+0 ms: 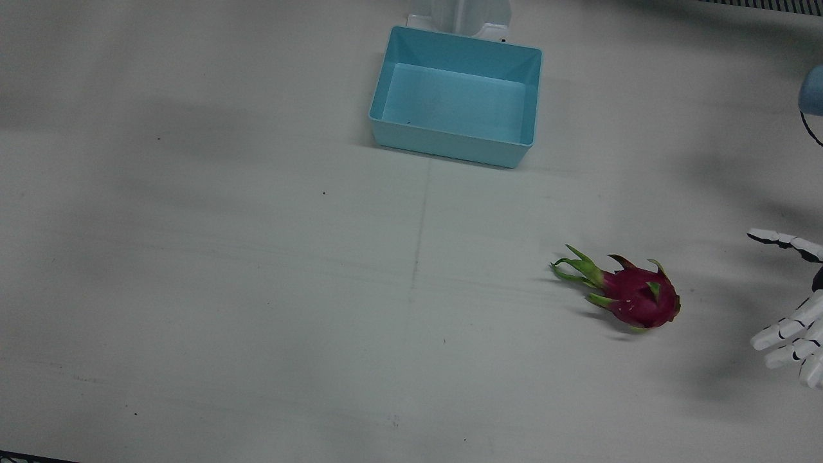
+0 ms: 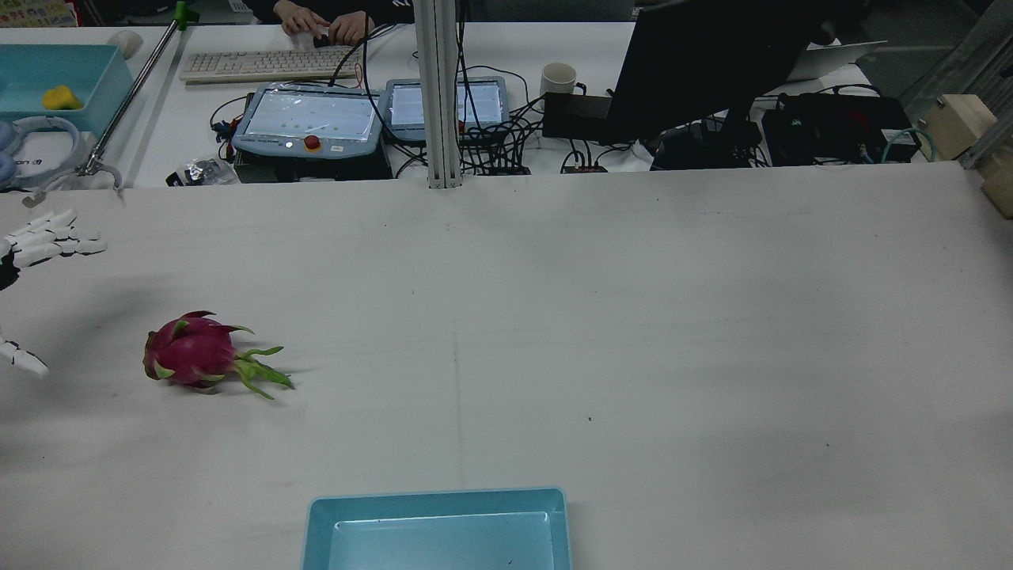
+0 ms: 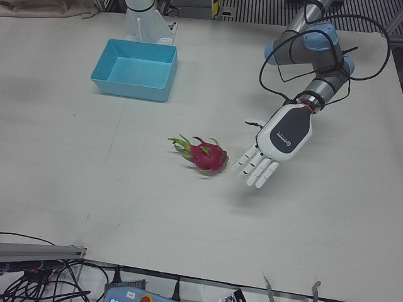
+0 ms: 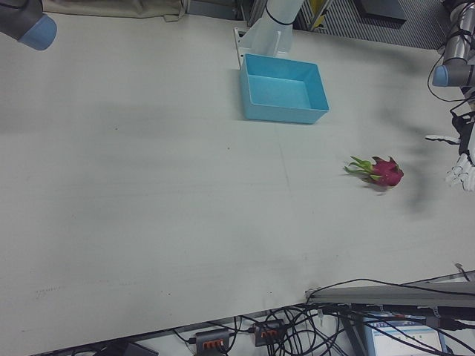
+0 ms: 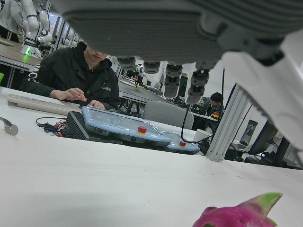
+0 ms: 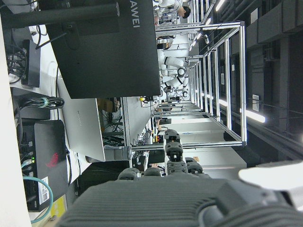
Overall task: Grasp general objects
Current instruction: 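Move the left hand toward the pink dragon fruit on the table, then close the left hand's fingers around the pink dragon fruit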
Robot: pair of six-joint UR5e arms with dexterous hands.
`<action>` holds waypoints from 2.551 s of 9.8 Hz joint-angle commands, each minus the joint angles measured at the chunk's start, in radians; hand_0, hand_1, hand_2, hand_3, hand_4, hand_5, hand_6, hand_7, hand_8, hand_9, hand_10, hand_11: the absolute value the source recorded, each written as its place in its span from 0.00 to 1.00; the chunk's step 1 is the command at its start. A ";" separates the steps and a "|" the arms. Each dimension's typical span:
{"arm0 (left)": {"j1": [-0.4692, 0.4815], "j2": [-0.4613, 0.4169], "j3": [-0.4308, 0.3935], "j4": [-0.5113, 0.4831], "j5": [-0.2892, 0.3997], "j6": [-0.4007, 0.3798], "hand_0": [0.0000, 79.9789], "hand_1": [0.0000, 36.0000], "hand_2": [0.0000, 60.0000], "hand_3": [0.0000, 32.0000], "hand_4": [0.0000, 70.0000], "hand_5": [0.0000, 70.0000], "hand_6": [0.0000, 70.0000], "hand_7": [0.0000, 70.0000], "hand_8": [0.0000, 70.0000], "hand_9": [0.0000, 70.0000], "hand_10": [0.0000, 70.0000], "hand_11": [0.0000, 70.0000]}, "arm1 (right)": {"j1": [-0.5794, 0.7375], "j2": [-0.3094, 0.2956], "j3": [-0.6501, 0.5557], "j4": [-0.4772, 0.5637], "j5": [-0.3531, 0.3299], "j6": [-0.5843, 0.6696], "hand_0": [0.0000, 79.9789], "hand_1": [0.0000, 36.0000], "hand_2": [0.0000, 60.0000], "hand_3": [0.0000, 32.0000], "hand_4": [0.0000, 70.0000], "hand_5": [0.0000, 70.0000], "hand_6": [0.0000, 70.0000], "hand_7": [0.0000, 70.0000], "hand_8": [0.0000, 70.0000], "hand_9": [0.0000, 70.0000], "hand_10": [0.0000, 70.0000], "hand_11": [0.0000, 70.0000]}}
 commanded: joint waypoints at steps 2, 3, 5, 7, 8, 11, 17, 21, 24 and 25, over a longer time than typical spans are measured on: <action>0.128 -0.035 0.021 0.008 -0.122 0.064 0.67 0.56 0.17 0.00 0.03 0.14 0.04 0.28 0.06 0.03 0.04 0.09 | 0.000 0.000 0.000 0.000 0.001 -0.001 0.00 0.00 0.00 0.00 0.00 0.00 0.00 0.00 0.00 0.00 0.00 0.00; 0.138 -0.079 0.065 0.011 -0.123 0.092 0.68 0.57 0.19 0.01 0.04 0.15 0.04 0.28 0.06 0.04 0.04 0.09 | 0.000 0.000 0.000 0.000 -0.001 0.000 0.00 0.00 0.00 0.00 0.00 0.00 0.00 0.00 0.00 0.00 0.00 0.00; 0.164 -0.109 0.100 0.011 -0.140 0.139 0.67 0.57 0.17 0.11 0.01 0.14 0.02 0.27 0.05 0.03 0.04 0.09 | 0.000 0.000 0.001 0.000 -0.001 -0.001 0.00 0.00 0.00 0.00 0.00 0.00 0.00 0.00 0.00 0.00 0.00 0.00; 0.203 -0.110 0.103 0.008 -0.178 0.141 0.67 0.56 0.16 0.15 0.00 0.11 0.01 0.25 0.05 0.03 0.05 0.10 | 0.000 0.000 0.000 0.000 0.001 0.000 0.00 0.00 0.00 0.00 0.00 0.00 0.00 0.00 0.00 0.00 0.00 0.00; 0.219 -0.115 0.104 0.008 -0.189 0.149 0.67 0.56 0.16 0.16 0.00 0.11 0.00 0.25 0.05 0.03 0.05 0.10 | 0.000 0.000 0.001 0.001 -0.001 -0.001 0.00 0.00 0.00 0.00 0.00 0.00 0.00 0.00 0.00 0.00 0.00 0.00; 0.254 -0.117 0.109 0.008 -0.212 0.190 0.67 0.56 0.16 0.09 0.00 0.11 0.01 0.24 0.05 0.03 0.05 0.10 | 0.000 0.000 0.000 0.000 -0.001 0.000 0.00 0.00 0.00 0.00 0.00 0.00 0.00 0.00 0.00 0.00 0.00 0.00; 0.294 -0.216 0.219 0.011 -0.217 0.231 0.65 0.48 0.09 0.00 0.11 0.24 0.00 0.20 0.04 0.02 0.04 0.08 | 0.000 0.000 0.001 0.000 -0.001 -0.001 0.00 0.00 0.00 0.00 0.00 0.00 0.00 0.00 0.00 0.00 0.00 0.00; 0.294 -0.216 0.218 0.011 -0.218 0.231 0.63 0.35 0.02 0.00 0.39 0.67 0.01 0.18 0.03 0.02 0.03 0.05 | 0.000 0.000 0.001 0.000 -0.001 -0.001 0.00 0.00 0.00 0.00 0.00 0.00 0.00 0.00 0.00 0.00 0.00 0.00; 0.290 -0.212 0.175 0.011 -0.217 0.221 0.62 0.77 1.00 0.00 0.60 0.88 0.06 0.20 0.03 0.02 0.06 0.10 | 0.000 0.000 0.001 0.000 -0.001 -0.001 0.00 0.00 0.00 0.00 0.00 0.00 0.00 0.00 0.00 0.00 0.00 0.00; 0.287 -0.204 0.125 0.014 -0.214 0.218 0.61 0.99 1.00 0.00 0.62 0.95 0.07 0.20 0.04 0.02 0.08 0.14 | 0.000 0.000 0.001 0.000 0.001 -0.001 0.00 0.00 0.00 0.00 0.00 0.00 0.00 0.00 0.00 0.00 0.00 0.00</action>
